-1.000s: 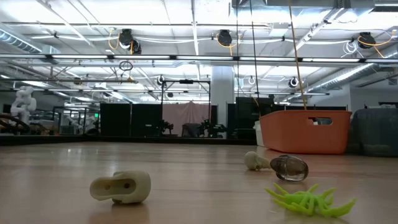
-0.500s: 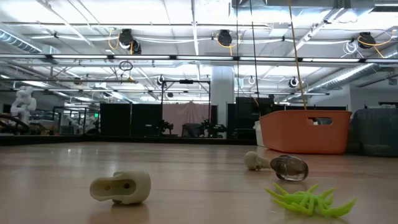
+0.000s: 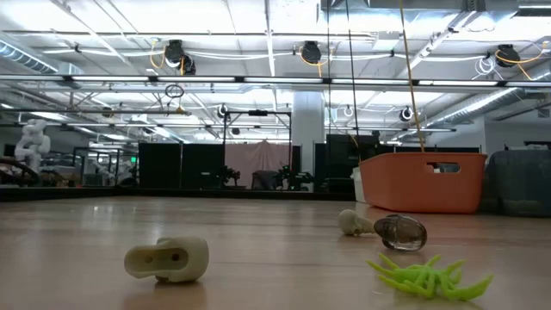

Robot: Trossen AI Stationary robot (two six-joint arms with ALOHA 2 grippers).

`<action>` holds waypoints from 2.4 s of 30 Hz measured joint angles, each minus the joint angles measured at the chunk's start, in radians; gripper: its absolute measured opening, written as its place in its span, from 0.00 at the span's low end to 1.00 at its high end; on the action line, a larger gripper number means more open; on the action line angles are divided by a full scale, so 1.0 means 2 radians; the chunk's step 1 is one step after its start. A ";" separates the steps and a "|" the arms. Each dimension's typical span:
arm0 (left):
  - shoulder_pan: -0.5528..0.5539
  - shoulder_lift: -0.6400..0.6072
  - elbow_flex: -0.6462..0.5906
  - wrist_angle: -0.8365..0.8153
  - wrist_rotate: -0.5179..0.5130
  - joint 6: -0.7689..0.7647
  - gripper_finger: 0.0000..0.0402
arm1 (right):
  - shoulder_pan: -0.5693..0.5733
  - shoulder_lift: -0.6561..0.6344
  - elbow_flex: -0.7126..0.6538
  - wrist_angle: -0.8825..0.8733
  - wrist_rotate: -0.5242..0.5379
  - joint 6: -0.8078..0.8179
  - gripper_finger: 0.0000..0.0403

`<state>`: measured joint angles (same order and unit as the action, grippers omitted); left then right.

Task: Sort Halloween decoration
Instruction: Put the white skull toy into the black bin

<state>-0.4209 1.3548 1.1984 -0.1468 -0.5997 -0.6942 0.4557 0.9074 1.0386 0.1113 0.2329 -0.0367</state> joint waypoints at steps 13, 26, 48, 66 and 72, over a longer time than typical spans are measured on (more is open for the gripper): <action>0.016 0.000 0.000 0.002 0.000 0.015 0.41 | -0.001 -0.030 0.000 -0.006 0.002 -0.071 0.00; 0.021 0.000 0.000 0.002 0.000 0.026 0.41 | -0.001 -0.031 0.000 -0.002 0.010 0.123 0.00; 0.007 0.000 0.000 0.000 0.053 0.023 0.41 | -0.003 -0.041 0.000 -0.037 0.100 0.309 0.00; 0.052 0.000 0.000 -0.076 0.059 0.004 0.41 | -0.054 -0.049 0.140 -0.532 0.198 0.474 0.00; 0.079 0.000 0.000 -0.079 0.083 -0.015 0.41 | -0.090 -0.051 0.140 -0.740 0.138 0.610 0.00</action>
<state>-0.2623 1.3544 1.1980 -0.3051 -0.4341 -0.7244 0.2755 0.8062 1.3182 -1.3682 0.5097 1.1833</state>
